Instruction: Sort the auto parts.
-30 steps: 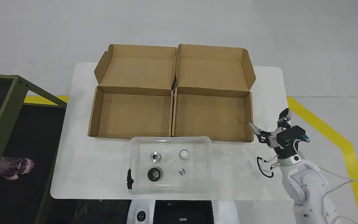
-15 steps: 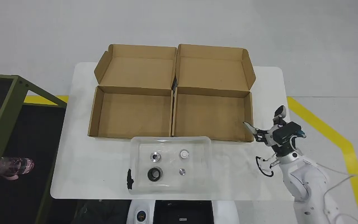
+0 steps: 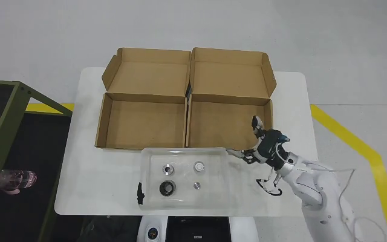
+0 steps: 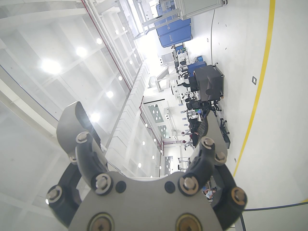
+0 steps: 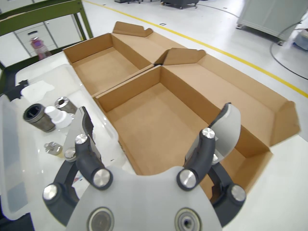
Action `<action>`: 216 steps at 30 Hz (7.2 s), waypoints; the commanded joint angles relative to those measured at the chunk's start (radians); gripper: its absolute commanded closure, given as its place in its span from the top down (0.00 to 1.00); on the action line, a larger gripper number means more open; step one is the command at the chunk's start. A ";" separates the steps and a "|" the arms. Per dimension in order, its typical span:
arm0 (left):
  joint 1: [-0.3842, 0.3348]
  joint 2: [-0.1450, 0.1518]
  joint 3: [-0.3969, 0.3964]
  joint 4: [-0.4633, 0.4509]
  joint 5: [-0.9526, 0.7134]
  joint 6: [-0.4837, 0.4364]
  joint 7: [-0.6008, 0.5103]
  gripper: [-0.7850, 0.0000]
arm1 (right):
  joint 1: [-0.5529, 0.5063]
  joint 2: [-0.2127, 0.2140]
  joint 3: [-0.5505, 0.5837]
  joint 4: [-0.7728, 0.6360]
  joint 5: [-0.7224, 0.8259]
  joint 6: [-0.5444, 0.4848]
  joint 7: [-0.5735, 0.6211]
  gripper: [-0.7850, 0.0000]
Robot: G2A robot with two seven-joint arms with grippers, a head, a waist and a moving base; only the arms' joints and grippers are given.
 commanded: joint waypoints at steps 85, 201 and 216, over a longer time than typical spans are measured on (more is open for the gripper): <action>0.000 0.000 0.000 0.000 0.000 0.000 0.000 1.00 | 0.229 0.040 -0.459 0.099 -0.143 -0.039 0.280 0.00; 0.000 0.000 0.000 0.000 0.000 0.000 0.000 1.00 | 0.636 -0.027 -0.518 0.563 -0.011 0.169 0.053 0.95; 0.000 0.000 0.000 0.000 0.000 0.000 0.000 1.00 | 0.554 0.003 -0.422 0.306 -0.019 0.098 0.096 1.00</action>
